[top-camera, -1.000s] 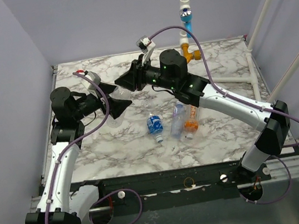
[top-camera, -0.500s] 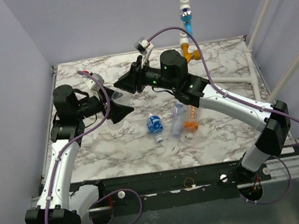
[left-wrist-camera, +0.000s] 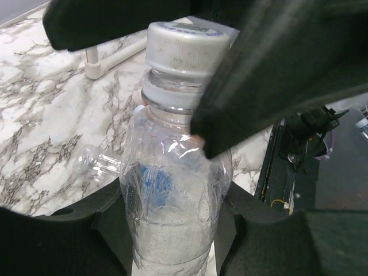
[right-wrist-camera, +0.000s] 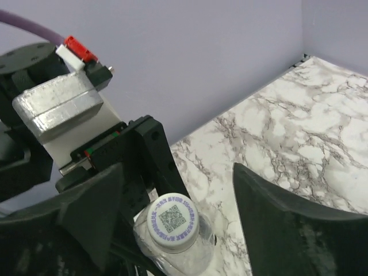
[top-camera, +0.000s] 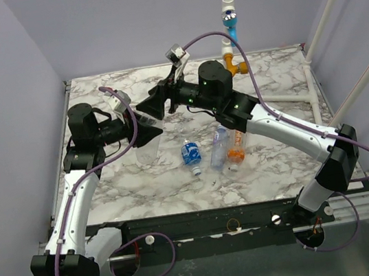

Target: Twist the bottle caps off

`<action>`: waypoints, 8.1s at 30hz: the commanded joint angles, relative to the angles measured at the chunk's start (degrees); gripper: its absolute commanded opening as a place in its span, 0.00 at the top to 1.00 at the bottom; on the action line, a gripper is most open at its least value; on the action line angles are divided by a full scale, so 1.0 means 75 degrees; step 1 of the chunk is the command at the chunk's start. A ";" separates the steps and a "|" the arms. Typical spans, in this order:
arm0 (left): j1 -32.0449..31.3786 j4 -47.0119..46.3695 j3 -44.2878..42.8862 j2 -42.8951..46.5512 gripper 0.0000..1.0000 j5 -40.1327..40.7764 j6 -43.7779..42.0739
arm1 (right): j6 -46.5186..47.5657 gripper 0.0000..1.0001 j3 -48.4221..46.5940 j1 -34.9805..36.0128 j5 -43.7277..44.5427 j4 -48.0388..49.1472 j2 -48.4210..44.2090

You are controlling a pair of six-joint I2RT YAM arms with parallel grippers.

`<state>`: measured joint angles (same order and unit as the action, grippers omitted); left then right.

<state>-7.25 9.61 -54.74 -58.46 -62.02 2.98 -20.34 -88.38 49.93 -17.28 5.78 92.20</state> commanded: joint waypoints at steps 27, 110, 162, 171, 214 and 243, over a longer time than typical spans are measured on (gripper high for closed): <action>-0.0188 -0.1246 -0.0050 0.0230 0.91 0.1950 0.1032 | -0.0850 0.46 -0.1390 0.0186 0.1671 -0.0397 0.0714; -0.0545 -0.1389 -0.1308 0.0119 0.89 -0.1294 0.2742 | 0.0498 1.00 0.0204 -0.0119 -0.3010 0.1002 -0.1302; -0.0641 -0.1131 -0.0606 0.0306 0.92 0.2224 0.1382 | 0.0356 0.82 -0.1902 0.0398 0.1322 -0.1052 0.0063; -0.0651 -0.1121 -0.0811 0.0186 0.92 0.0294 0.2290 | 0.0873 0.99 -0.0478 0.0353 -0.0719 0.0465 -0.1032; -0.0792 -0.1025 -0.0664 0.0467 0.90 0.1915 0.1444 | 0.0564 0.54 -0.2386 0.0585 0.1683 -0.2087 0.0027; -0.0948 -0.1678 -0.1174 0.0156 0.89 -0.1885 0.4044 | 0.0921 0.99 0.0060 0.0421 -0.4498 0.0903 -0.1480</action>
<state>-14.04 -2.39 -62.46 -56.10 -73.23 25.74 -13.89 -88.40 51.88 -34.00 8.91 81.47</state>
